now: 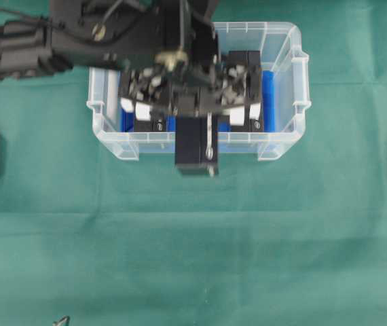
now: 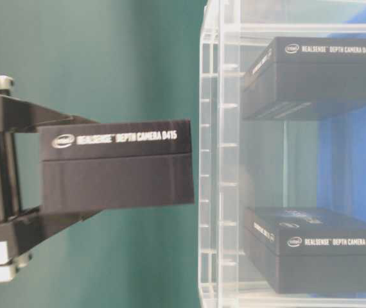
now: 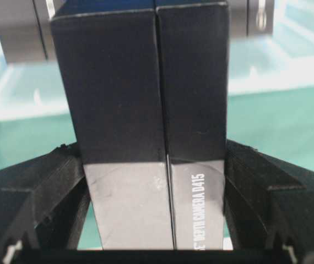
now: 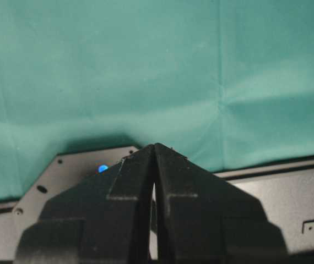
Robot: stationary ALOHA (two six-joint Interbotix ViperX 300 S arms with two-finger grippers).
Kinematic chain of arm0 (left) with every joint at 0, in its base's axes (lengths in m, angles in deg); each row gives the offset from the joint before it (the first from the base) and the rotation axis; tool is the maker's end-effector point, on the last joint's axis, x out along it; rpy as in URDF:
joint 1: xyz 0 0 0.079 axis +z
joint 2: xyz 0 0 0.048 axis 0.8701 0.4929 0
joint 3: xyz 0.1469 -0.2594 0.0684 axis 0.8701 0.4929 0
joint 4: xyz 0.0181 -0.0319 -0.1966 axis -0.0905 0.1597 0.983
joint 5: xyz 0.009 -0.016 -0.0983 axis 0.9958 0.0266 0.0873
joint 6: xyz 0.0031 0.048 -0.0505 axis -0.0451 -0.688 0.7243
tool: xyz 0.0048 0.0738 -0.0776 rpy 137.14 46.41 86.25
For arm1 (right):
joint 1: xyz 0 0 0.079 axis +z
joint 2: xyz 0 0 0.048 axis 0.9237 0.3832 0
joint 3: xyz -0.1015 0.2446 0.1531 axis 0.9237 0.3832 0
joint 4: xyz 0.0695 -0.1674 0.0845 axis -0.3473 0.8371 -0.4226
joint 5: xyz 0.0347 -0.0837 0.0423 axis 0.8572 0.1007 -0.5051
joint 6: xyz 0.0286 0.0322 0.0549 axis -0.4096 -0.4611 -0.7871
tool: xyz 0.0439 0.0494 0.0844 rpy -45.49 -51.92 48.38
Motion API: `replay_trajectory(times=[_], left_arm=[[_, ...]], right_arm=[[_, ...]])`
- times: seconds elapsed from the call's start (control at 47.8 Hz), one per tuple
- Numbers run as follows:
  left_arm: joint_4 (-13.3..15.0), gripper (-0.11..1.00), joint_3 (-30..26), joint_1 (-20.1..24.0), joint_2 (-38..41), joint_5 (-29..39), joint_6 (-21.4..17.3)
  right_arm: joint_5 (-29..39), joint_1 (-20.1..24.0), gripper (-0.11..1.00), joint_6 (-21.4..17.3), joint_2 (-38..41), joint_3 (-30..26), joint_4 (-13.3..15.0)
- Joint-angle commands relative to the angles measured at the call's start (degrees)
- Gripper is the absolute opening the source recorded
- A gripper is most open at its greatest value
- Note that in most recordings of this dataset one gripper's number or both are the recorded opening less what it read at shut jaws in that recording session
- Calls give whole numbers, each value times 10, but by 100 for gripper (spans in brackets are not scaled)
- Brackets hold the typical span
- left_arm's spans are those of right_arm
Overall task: Take the box out of the case with the left arm.
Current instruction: 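Carry the box toward the front of the case onto the cloth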
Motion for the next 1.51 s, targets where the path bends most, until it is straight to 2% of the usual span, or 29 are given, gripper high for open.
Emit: replay_trajectory(times=[0.0,0.482,0.712,1.068,1.194,1.34,1.487], left_arm=[[-4,62,-2,-23,-39,-2,20],[-4,62,4,-119,-38,-1,128],[-5,62,0,-147,-36,-2,160],[-7,62,4,-151,-37,-1,167],[-14,62,23,-151,-38,-8,168],[-16,62,66,-151,-37,-42,169],[-28,62,135,-151,-44,-97,171]], right_arm=[[0,-1,0,1,-1,-6,2],[1,-1,0,5,-1,-6,1],[0,-1,0,5,-1,-6,1],[1,-1,0,5,-1,-6,1],[1,-1,0,4,-1,-6,1],[1,-1,0,4,-1,-6,1],[0,-1,0,4,-1,-5,1]])
